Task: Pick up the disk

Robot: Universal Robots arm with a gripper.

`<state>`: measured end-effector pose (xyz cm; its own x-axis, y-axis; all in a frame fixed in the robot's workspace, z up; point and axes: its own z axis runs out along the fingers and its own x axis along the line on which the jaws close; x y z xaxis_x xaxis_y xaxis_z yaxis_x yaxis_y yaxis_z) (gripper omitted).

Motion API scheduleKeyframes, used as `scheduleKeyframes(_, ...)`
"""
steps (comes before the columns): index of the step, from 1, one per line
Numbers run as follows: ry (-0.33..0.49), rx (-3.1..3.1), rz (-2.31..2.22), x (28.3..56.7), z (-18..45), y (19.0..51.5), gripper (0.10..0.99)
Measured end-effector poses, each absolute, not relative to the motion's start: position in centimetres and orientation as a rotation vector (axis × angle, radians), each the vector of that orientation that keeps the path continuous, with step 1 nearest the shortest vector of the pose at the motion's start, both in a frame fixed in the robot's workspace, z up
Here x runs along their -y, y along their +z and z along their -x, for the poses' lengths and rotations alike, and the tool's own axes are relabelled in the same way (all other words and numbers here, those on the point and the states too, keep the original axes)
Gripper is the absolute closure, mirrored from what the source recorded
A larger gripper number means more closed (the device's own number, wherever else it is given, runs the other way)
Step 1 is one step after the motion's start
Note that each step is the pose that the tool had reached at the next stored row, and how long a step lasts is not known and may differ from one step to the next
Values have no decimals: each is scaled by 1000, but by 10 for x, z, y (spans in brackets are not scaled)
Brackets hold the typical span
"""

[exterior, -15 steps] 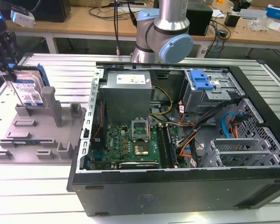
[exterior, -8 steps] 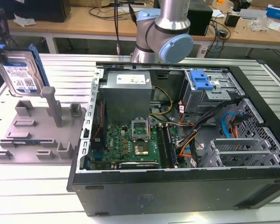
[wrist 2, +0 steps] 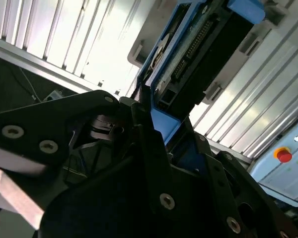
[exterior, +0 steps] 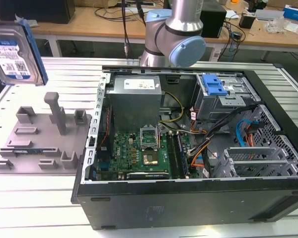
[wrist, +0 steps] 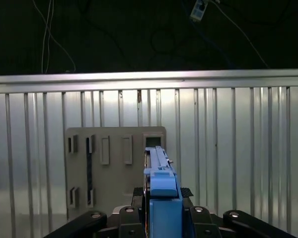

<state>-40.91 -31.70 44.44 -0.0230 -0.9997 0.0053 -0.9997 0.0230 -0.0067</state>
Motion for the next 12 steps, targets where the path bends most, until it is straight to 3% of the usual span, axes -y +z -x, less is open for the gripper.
scheduleKeyframes(4,-13,-2243,2198,319,409,478,718)
scheduleKeyframes(12,-12,-2242,2198,320,409,479,718)
